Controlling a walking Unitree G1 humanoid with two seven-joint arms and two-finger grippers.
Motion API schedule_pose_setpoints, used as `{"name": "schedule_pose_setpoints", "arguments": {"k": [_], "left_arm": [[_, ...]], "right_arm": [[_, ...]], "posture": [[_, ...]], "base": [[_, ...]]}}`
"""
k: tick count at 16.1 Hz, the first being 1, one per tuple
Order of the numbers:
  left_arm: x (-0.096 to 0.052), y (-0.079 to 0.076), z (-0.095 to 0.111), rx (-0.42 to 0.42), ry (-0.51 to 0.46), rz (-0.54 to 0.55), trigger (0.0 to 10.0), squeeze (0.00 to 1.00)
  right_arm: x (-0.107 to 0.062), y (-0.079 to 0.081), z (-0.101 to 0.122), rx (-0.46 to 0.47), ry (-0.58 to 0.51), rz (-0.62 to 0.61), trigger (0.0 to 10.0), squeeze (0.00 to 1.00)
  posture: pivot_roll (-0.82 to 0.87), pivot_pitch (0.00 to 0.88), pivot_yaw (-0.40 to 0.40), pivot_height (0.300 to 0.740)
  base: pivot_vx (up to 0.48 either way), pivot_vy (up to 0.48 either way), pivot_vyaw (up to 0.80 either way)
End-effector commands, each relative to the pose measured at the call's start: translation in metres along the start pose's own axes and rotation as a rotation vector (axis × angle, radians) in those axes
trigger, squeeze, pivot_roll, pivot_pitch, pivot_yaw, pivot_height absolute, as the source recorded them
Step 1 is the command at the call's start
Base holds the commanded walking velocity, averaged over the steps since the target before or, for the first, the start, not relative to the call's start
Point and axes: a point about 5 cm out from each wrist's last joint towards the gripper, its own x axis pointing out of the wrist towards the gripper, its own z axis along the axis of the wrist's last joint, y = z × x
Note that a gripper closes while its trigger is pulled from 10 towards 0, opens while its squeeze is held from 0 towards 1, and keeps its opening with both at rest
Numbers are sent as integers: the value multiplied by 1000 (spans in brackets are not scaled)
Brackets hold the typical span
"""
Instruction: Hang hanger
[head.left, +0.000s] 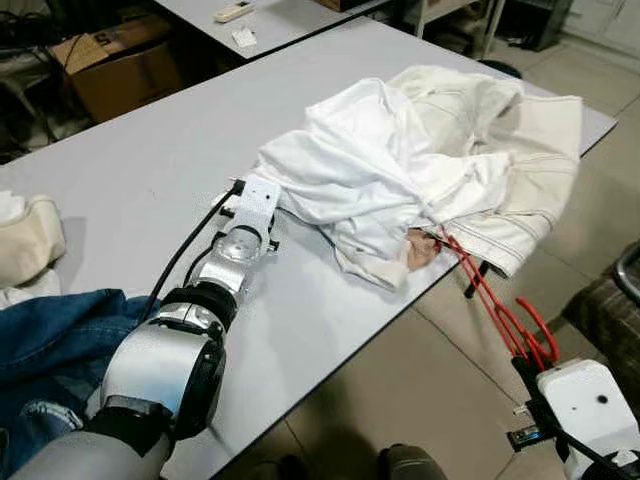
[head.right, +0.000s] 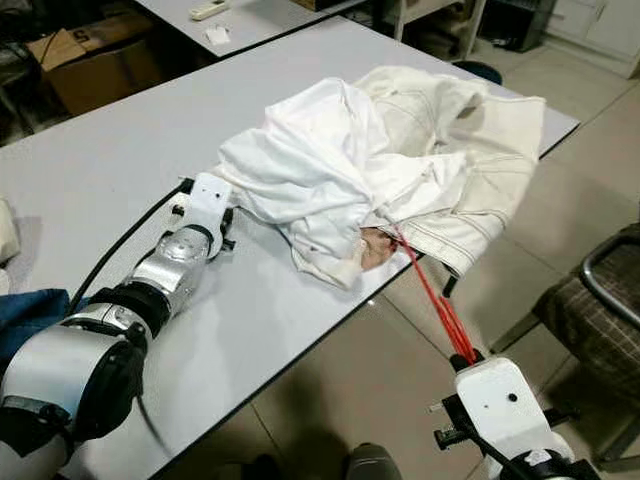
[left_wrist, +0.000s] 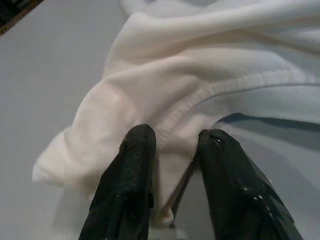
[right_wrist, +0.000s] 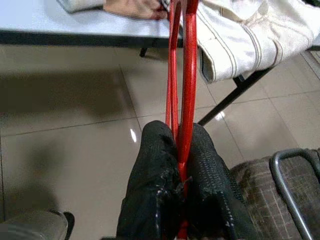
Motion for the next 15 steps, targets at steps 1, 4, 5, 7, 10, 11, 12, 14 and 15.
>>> {"name": "schedule_pose_setpoints", "arguments": {"k": [1,4,5,7,10,11,12,14,15], "left_arm": [[-3,-7,-27,62,138,-70,10000,0],[-5,1,-38,63,214,-103,0,0],[-5,3,-39,54,222,-102,0,0],[-7,11,-44,-30,273,-111,0,0],[-8,18,-48,-134,303,-126,0,0],[-8,19,-48,-141,305,-127,0,0],[-9,21,-49,-151,308,-126,0,0],[-9,29,-51,-133,298,-121,0,0],[-9,30,-49,-132,285,-126,0,0]], "right_arm": [[-2,-2,3,-3,-4,-18,10000,0],[4,-5,3,5,-17,-47,10000,0],[5,-5,3,5,-19,-50,10000,0],[13,-9,5,5,-38,-63,10000,0],[22,-13,8,16,-62,-87,10000,0],[23,-13,8,18,-65,-90,10000,0],[26,-14,9,21,-73,-96,10000,0],[33,-18,10,30,-93,-127,10000,0],[34,-19,10,37,-100,-139,10000,0]], "posture": [[-395,147,127,740],[-390,111,142,740],[-389,108,142,740],[-377,82,146,740],[-362,49,156,740],[-358,42,159,740],[-351,27,169,740],[-343,6,186,740],[-339,0,208,740]], "base": [[0,0,0],[0,0,0],[0,0,0],[0,0,0],[0,0,0],[0,0,0],[0,0,0],[0,0,0],[0,0,0]]}}
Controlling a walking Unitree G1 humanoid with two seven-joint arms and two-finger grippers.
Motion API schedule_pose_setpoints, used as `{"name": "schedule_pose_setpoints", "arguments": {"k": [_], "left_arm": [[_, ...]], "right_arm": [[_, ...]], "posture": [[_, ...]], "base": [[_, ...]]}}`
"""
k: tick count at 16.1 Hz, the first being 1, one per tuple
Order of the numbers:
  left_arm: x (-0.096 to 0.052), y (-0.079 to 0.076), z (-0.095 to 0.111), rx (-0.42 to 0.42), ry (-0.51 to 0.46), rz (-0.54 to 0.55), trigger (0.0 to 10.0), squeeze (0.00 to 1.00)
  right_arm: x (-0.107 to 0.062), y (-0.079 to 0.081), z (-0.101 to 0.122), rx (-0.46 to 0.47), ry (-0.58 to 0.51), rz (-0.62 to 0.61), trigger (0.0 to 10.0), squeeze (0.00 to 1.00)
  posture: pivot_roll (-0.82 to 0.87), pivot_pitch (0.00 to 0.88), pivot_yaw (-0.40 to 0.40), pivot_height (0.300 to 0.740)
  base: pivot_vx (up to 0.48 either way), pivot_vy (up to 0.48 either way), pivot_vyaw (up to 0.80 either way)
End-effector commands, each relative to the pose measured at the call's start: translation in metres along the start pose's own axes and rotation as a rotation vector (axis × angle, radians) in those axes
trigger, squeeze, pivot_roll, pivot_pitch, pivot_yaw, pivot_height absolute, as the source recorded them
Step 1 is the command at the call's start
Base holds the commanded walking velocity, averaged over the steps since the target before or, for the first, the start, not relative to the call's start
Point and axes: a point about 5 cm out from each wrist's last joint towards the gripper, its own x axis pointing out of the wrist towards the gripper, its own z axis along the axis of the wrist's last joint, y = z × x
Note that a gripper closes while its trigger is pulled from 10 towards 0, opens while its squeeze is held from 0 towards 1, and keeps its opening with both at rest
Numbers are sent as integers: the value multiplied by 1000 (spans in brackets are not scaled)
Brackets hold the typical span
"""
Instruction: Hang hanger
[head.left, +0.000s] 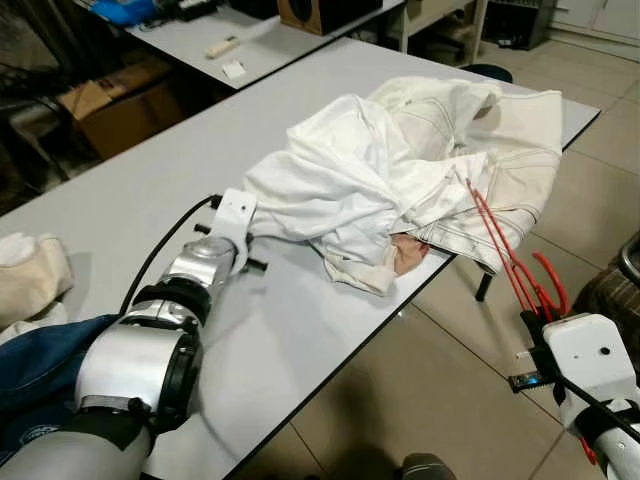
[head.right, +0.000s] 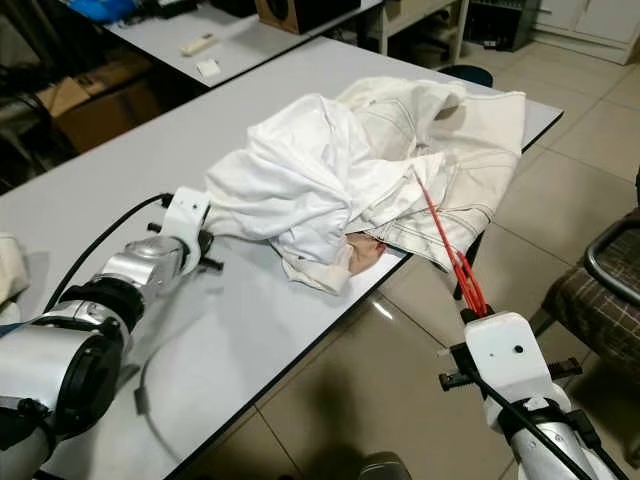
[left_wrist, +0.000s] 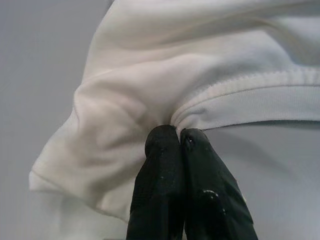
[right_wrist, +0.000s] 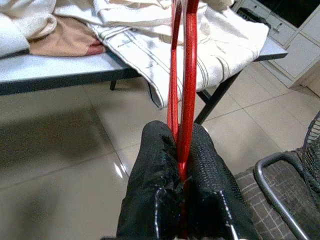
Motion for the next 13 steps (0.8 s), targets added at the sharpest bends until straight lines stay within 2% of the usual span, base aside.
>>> {"name": "schedule_pose_setpoints", "arguments": {"k": [1,4,5,7,8,9,11,13], "left_arm": [[-1,6,-11,-3,31,-6,0,0],[-3,11,1,21,-40,-61,0,0],[-8,15,18,29,-127,-165,0,0],[-12,16,23,35,-128,-268,0,0],[-19,18,24,87,-116,-390,0,0],[-34,20,26,140,-111,-547,0,0],[-53,23,33,168,-143,-644,0,0],[-60,25,37,167,-161,-651,0,0]], "right_arm": [[1,-2,0,8,-15,-25,10000,0],[6,-2,0,23,-35,-59,10000,0],[9,-4,0,34,-51,-79,10000,0],[11,-5,0,44,-58,-89,10000,0],[13,-6,-1,48,-63,-91,10000,0],[17,-6,-2,48,-72,-92,10000,0],[22,-7,-2,47,-87,-90,10000,0],[26,-6,-2,45,-101,-79,10000,0]], "posture": [[-336,0,217,740],[-335,0,253,740],[-330,0,258,740],[-325,0,260,740],[-319,0,260,740],[-310,0,259,740],[-296,0,251,740],[-287,0,246,740]], "base": [[0,0,0],[0,0,0],[0,0,0],[0,0,0],[0,0,0],[0,0,0],[0,0,0],[0,0,0]]}}
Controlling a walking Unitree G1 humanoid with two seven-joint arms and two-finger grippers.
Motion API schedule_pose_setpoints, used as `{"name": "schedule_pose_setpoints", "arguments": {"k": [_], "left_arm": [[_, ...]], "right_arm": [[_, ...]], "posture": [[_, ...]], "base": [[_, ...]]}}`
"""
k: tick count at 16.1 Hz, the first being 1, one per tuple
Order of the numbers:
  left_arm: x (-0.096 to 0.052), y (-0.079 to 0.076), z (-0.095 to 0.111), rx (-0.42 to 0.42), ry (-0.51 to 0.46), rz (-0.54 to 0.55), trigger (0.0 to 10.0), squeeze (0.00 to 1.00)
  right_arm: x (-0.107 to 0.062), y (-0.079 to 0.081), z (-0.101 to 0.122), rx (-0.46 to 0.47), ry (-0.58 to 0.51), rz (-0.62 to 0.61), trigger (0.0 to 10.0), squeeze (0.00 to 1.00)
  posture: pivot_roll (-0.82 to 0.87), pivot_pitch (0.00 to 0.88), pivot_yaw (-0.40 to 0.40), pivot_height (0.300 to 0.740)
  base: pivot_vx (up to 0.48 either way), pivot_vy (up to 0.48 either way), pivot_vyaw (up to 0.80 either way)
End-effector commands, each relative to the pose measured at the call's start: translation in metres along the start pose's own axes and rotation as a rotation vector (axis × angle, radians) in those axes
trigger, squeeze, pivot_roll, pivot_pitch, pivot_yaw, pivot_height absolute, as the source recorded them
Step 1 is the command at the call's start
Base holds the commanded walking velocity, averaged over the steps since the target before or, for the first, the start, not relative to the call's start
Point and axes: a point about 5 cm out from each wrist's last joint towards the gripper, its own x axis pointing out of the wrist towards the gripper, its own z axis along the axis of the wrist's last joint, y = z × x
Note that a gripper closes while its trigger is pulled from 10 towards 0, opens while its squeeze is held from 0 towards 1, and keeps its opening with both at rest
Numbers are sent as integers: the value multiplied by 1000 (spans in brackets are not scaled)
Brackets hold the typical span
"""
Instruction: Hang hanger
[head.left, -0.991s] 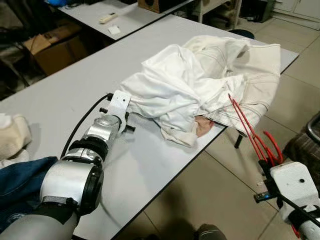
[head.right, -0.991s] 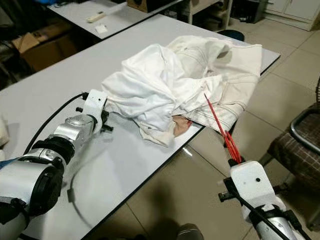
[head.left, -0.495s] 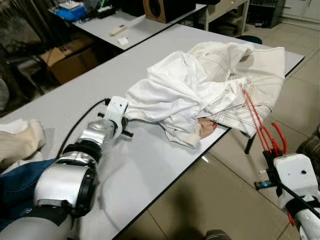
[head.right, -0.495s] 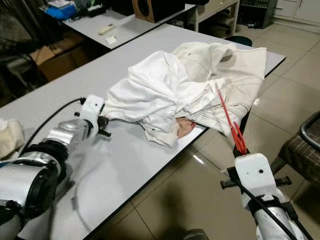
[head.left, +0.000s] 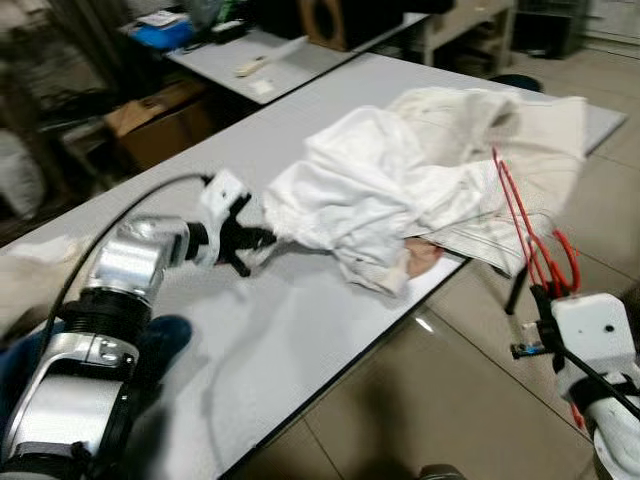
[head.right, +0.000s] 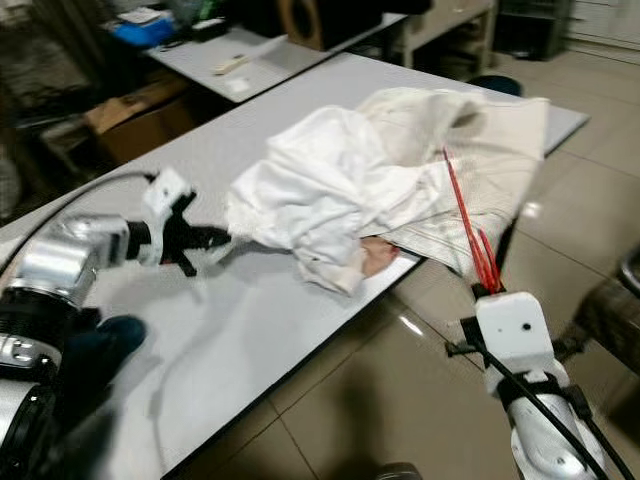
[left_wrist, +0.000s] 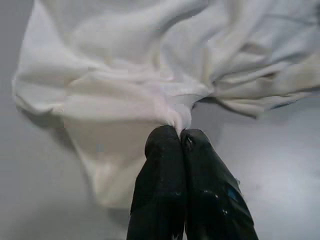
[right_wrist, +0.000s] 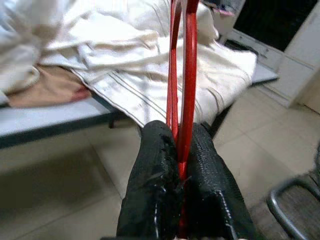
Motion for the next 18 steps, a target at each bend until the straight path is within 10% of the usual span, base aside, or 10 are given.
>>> {"name": "schedule_pose_setpoints", "arguments": {"k": [1,4,6,9,10,11,12,13,14,18], "left_arm": [[-9,-4,-5,-16,19,-32,0,0],[-13,-36,-24,-38,99,-207,0,0],[-7,-19,-58,94,285,67,0,0],[-10,-5,-51,117,243,241,0,0],[-10,0,-45,146,229,300,3922,0],[-8,5,-40,192,195,347,2706,0],[-4,5,-38,196,169,352,10000,0],[0,2,-37,179,143,325,10000,0],[3,-4,-36,162,121,276,10000,1000],[8,-12,-32,197,76,204,10000,1000]], "right_arm": [[1,3,1,5,-17,18,10000,0],[4,6,-1,6,-23,39,10000,0],[5,10,-1,10,-30,50,10000,0],[3,11,-1,13,-32,52,10000,0],[3,11,-2,13,-32,52,10000,0],[3,10,-2,12,-31,48,10000,0],[3,9,-2,10,-31,46,10000,0],[3,9,-2,11,-30,45,10000,0],[3,9,-2,12,-30,45,10000,0],[3,8,-2,8,-28,46,10000,0]], "posture": [[-284,0,243,740],[-276,0,236,740],[-279,0,235,740],[-282,0,234,740],[-284,0,234,740],[-284,0,232,740],[-287,0,231,740],[-287,0,231,740],[-287,0,228,740],[-291,0,222,740]], "base": [[0,0,0],[0,0,0],[0,0,0],[0,0,0],[0,0,0],[0,0,0],[0,0,0],[0,0,0],[0,0,0],[0,0,0]]}}
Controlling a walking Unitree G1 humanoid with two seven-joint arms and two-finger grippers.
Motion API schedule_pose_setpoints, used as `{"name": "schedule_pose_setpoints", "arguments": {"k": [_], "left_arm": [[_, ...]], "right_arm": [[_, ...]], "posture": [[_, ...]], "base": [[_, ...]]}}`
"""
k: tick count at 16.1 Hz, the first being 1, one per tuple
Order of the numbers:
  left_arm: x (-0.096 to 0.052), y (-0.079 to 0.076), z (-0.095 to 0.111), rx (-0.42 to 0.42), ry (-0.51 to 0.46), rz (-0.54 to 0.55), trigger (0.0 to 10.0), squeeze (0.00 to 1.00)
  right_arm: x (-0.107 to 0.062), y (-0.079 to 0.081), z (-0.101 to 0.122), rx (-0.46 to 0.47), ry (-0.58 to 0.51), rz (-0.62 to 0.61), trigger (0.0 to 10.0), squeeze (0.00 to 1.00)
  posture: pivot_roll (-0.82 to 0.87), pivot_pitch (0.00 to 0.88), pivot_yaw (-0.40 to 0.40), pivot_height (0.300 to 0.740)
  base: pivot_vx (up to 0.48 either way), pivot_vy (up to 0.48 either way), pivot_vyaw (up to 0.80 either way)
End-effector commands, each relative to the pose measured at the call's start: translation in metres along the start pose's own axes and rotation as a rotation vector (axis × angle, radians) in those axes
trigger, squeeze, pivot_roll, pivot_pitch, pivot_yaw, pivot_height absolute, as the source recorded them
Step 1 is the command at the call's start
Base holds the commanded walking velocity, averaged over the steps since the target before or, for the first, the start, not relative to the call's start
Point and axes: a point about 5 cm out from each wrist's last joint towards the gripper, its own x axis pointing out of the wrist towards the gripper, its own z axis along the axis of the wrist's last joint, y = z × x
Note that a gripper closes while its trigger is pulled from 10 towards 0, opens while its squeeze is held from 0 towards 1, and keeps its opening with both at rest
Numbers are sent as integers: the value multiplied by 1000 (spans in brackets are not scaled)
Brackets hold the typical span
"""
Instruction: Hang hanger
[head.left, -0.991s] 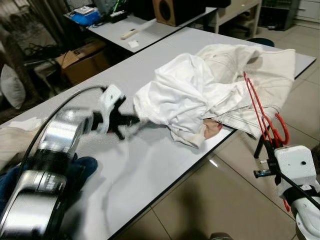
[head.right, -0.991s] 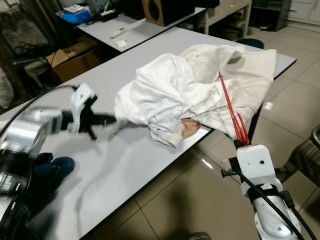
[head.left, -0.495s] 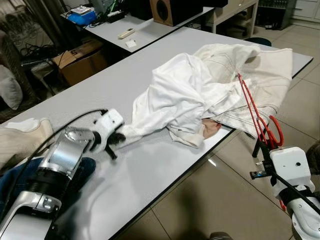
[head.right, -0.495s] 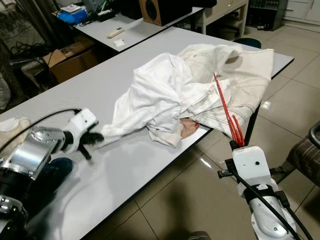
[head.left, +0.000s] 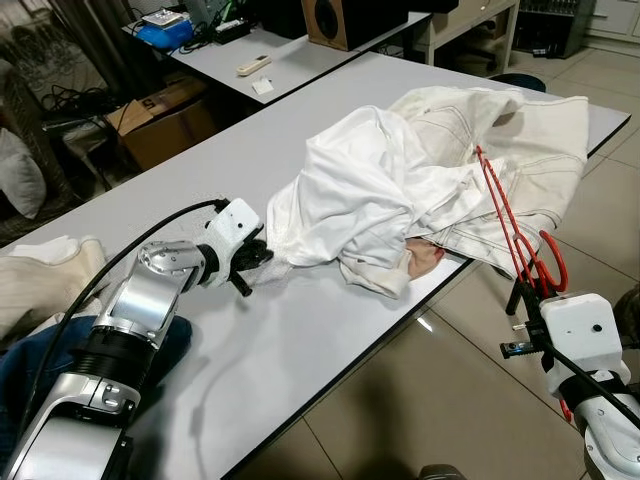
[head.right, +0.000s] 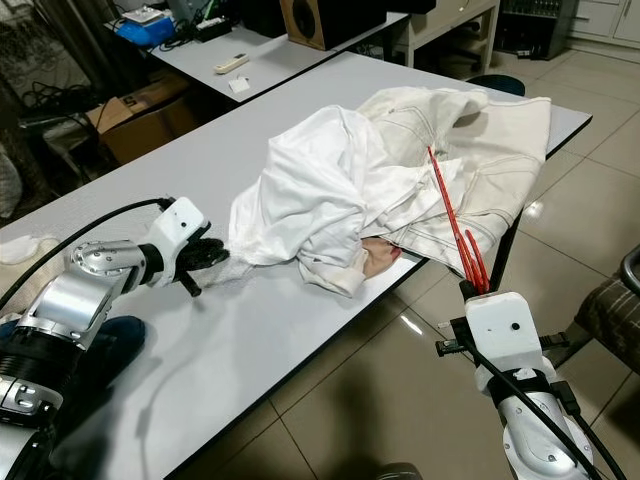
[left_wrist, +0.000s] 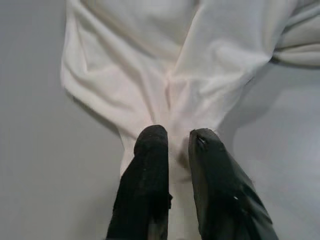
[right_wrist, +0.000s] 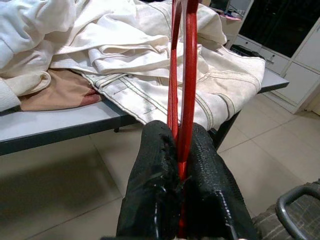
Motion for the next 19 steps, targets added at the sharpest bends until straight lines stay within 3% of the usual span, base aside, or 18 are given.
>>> {"name": "schedule_pose_setpoints", "arguments": {"k": [1,4,8,10,11,12,15,16,17,19], "left_arm": [[-4,3,-4,30,14,-2,10000,1000],[-4,-2,2,83,-23,-49,10000,1000],[9,-34,-4,175,-22,-180,10000,1000],[20,-37,-9,210,4,-96,10000,1000],[28,-35,-11,187,2,-15,10000,27],[35,-33,-11,174,-4,69,10000,0],[42,-33,-15,169,18,149,10000,0],[45,-34,-21,190,51,164,549,0],[46,-34,-22,186,60,169,0,0],[48,-31,-24,181,66,201,0,0]], "right_arm": [[0,2,0,7,-3,17,10000,0],[0,2,0,2,-2,20,10000,0],[0,2,1,-4,-3,25,10000,0],[0,2,1,-5,-1,24,10000,0],[0,2,1,-5,-1,25,10000,0],[0,2,1,-5,-2,26,10000,0],[0,2,2,-7,-3,29,10000,0],[0,2,2,-9,-3,29,10000,0],[0,2,2,-9,-4,28,10000,0],[0,1,2,-9,-3,25,10000,0]], "posture": [[-290,0,221,740],[-289,0,219,740],[-293,0,219,740],[-294,0,216,740],[-296,0,216,740],[-298,0,214,740],[-299,0,214,740],[-302,0,214,740],[-302,0,214,740],[-306,0,216,740]], "base": [[0,0,0],[0,0,0],[0,0,0],[0,0,0],[0,0,0],[0,0,0],[0,0,0],[0,0,0],[0,0,0],[0,0,0]]}}
